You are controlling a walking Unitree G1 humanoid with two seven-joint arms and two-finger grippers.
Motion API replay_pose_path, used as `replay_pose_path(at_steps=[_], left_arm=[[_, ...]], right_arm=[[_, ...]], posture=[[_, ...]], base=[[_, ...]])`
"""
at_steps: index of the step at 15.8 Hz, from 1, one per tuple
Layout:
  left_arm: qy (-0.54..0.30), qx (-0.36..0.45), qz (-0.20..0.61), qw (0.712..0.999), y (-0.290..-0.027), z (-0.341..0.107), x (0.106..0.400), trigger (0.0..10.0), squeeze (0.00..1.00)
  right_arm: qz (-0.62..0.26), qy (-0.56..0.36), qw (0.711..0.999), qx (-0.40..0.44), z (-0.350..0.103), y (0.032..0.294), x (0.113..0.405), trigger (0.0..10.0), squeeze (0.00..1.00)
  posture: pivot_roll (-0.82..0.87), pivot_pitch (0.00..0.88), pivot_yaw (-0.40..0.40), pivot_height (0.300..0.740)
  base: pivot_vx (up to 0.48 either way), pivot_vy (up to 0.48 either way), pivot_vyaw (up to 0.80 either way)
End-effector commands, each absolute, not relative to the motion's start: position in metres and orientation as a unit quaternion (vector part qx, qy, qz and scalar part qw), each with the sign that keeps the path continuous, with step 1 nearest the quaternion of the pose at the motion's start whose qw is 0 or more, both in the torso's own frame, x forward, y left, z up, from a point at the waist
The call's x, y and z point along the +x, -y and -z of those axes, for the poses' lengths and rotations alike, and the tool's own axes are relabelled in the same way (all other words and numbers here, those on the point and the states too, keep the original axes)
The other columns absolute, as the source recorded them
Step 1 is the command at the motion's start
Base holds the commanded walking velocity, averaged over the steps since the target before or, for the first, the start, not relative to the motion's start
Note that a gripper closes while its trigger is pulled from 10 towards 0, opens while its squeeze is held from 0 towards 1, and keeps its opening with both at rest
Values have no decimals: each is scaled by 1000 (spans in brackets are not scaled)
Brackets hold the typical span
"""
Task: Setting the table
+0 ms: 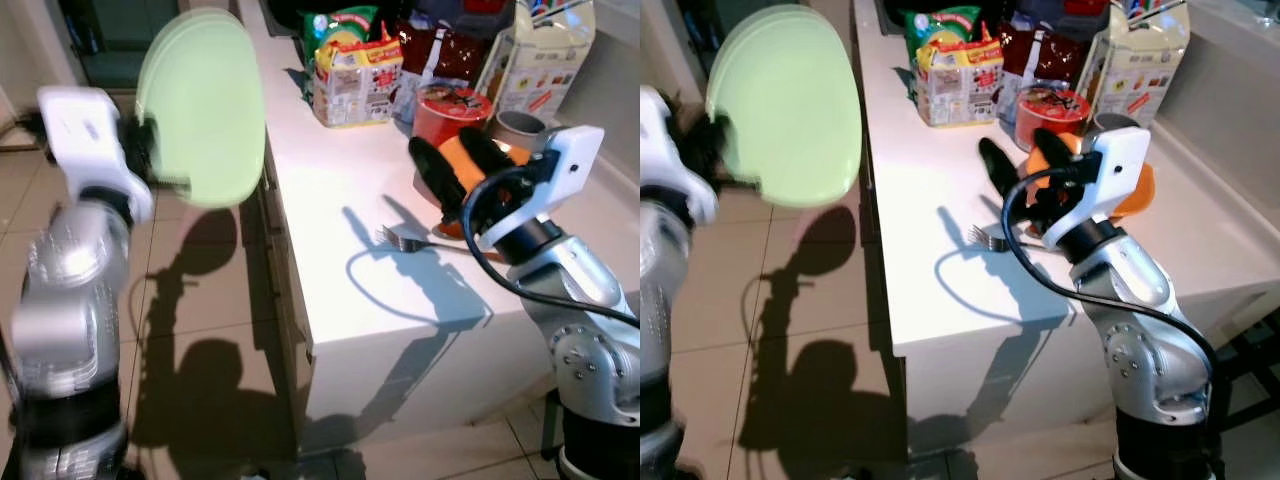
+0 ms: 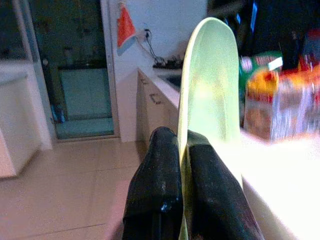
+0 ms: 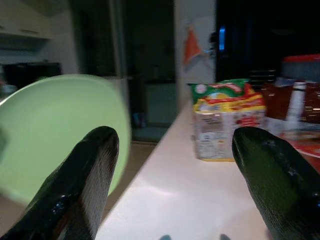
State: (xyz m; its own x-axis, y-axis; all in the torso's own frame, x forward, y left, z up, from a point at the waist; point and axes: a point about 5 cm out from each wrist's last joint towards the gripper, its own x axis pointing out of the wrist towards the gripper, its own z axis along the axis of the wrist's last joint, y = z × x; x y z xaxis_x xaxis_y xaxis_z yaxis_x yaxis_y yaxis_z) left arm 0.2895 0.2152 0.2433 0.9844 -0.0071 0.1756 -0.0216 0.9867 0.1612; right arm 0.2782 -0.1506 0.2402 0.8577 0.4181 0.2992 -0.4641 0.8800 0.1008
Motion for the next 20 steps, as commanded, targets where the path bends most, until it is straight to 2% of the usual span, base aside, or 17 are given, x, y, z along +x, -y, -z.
replay_pose_path(at_steps=[1, 4, 8, 12, 20], left_arm=[[124, 101, 2, 987, -207, -257, 282, 10000, 0], [134, 74, -5, 988, -196, -253, 284, 10000, 0], [131, 110, 33, 985, -173, -241, 289, 10000, 0], [121, 114, 30, 986, -174, -233, 287, 10000, 0], [128, 121, 23, 984, -178, -234, 286, 10000, 0]], right_arm=[[-205, 140, 966, 78, -241, 154, 280, 10000, 0], [-189, 127, 969, 100, -235, 154, 283, 10000, 0], [-158, 121, 976, 91, -225, 152, 285, 10000, 0], [-152, 111, 980, 67, -215, 151, 282, 10000, 0], [-154, 120, 979, 65, -218, 151, 283, 10000, 0]], posture=[[43, 0, -66, 740], [50, 0, -68, 740], [18, 0, -36, 740], [15, 0, -30, 740], [13, 0, -35, 740]], base=[[0, 0, 0], [0, 0, 0], [0, 0, 0], [-128, 0, 0], [-360, 0, 0]])
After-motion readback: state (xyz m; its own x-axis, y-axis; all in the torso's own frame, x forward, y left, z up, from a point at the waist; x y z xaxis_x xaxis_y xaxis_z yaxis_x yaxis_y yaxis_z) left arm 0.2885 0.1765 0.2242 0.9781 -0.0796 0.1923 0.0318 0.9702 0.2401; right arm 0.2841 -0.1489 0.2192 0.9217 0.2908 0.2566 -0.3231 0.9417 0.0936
